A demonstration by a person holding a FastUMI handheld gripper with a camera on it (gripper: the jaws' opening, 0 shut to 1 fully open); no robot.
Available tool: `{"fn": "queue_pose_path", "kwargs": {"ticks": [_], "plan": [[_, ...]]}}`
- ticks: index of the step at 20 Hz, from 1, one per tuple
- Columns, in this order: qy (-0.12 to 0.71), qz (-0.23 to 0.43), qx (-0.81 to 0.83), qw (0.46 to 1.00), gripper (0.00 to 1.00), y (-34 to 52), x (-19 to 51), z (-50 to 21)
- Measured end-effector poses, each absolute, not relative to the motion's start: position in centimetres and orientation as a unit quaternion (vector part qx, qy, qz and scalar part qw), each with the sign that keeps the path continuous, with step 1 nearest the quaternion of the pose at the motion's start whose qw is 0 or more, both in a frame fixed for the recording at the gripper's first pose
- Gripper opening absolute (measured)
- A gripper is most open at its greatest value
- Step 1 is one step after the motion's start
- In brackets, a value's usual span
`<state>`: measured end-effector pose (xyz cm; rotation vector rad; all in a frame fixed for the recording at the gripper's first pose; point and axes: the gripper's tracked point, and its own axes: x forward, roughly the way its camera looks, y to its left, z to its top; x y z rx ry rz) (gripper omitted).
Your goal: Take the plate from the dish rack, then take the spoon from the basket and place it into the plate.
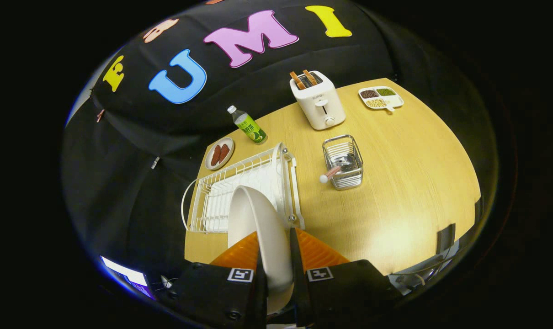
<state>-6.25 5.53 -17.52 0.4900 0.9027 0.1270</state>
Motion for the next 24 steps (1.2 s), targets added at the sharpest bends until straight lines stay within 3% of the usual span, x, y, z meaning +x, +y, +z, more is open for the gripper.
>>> {"fn": "queue_pose_path", "kwargs": {"ticks": [9,16,24], "plan": [[0.476,0.032,0.267,0.837,0.27,-4.0,-11.4,-22.0],[0.505,0.03,0.248,0.826,0.28,-8.2,-7.0,-28.1],[0.537,0.081,0.256,0.8,0.28,-9.1,-4.3,-33.4]]}}
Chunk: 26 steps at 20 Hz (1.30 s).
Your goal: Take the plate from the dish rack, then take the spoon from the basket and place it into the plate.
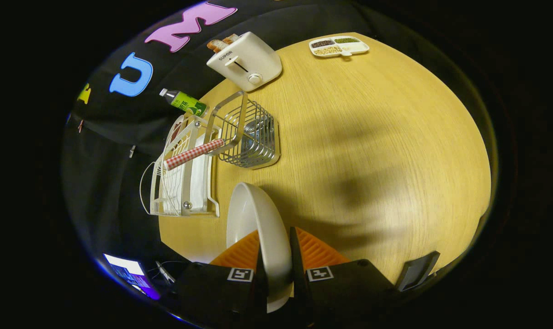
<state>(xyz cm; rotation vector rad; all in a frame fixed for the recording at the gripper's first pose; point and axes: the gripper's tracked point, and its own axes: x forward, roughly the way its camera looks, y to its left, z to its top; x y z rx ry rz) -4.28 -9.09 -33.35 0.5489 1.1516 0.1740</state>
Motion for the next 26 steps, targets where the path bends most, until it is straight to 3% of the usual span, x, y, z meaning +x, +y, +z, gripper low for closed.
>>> {"fn": "queue_pose_path", "kwargs": {"ticks": [4,7,8,10,11,18,26], "plan": [[0.542,0.097,0.259,0.793,0.28,-9.4,-3.5,-34.2],[0.536,0.081,0.226,0.81,0.36,-11.2,-3.3,-34.9],[0.524,0.083,0.212,0.821,0.49,-11.6,-3.0,-34.7],[0.494,0.096,0.186,0.844,0.85,-11.9,-2.4,-33.9],[0.476,0.1,0.169,0.857,0.97,-12.1,-1.9,-33.0],[0.295,0.165,0.044,0.94,0.98,-9.0,2.7,-25.0],[0.208,0.251,-0.09,0.941,0.99,-2.7,4.9,-23.8]]}}
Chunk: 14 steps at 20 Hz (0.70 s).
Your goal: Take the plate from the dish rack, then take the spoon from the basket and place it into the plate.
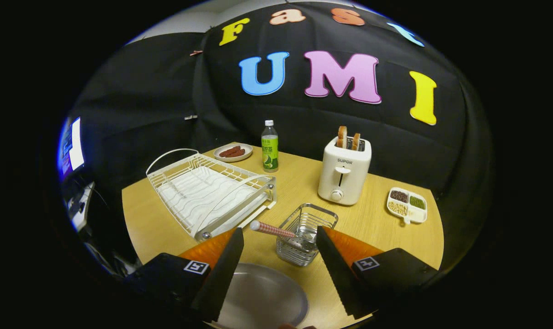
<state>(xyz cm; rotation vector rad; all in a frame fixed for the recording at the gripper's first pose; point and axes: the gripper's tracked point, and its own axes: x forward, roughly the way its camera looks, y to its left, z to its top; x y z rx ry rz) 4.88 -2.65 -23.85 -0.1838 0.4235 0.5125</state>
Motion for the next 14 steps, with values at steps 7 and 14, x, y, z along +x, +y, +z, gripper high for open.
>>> {"fn": "queue_pose_path", "kwargs": {"ticks": [7,14], "plan": [[0.194,0.261,-0.118,0.938,0.98,-0.4,8.7,-26.3],[0.21,0.263,-0.096,0.937,0.75,0.4,10.3,-27.9]]}}
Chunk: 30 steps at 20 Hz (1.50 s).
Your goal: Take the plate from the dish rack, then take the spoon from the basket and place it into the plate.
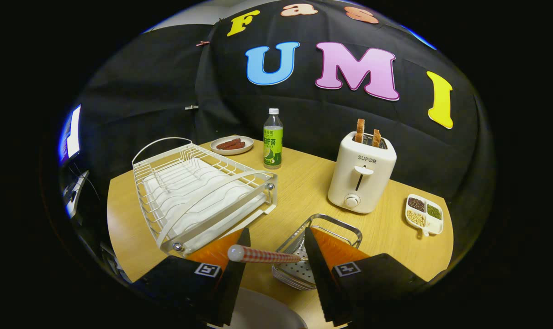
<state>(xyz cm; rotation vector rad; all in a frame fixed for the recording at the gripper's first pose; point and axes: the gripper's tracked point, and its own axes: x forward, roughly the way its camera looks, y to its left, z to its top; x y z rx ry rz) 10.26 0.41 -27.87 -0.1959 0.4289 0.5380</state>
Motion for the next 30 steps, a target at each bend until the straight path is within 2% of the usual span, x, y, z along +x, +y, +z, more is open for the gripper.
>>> {"fn": "queue_pose_path", "kwargs": {"ticks": [3,4,9,12,14,20,30], "plan": [[0.2,0.266,-0.101,0.938,0.61,0.9,10.3,-27.3],[0.199,0.267,-0.101,0.937,0.5,1.1,10.3,-27.2],[0.188,0.235,-0.115,0.947,0.4,-0.3,11.7,-25.6],[0.17,0.206,-0.132,0.955,0.24,-2.0,13.0,-24.3],[0.17,0.202,-0.136,0.955,0.18,-2.7,13.2,-23.9],[0.188,0.196,-0.105,0.957,0.15,-4.2,13.0,-22.8],[0.136,0.235,-0.037,0.962,0.15,-3.4,9.6,-12.9]]}}
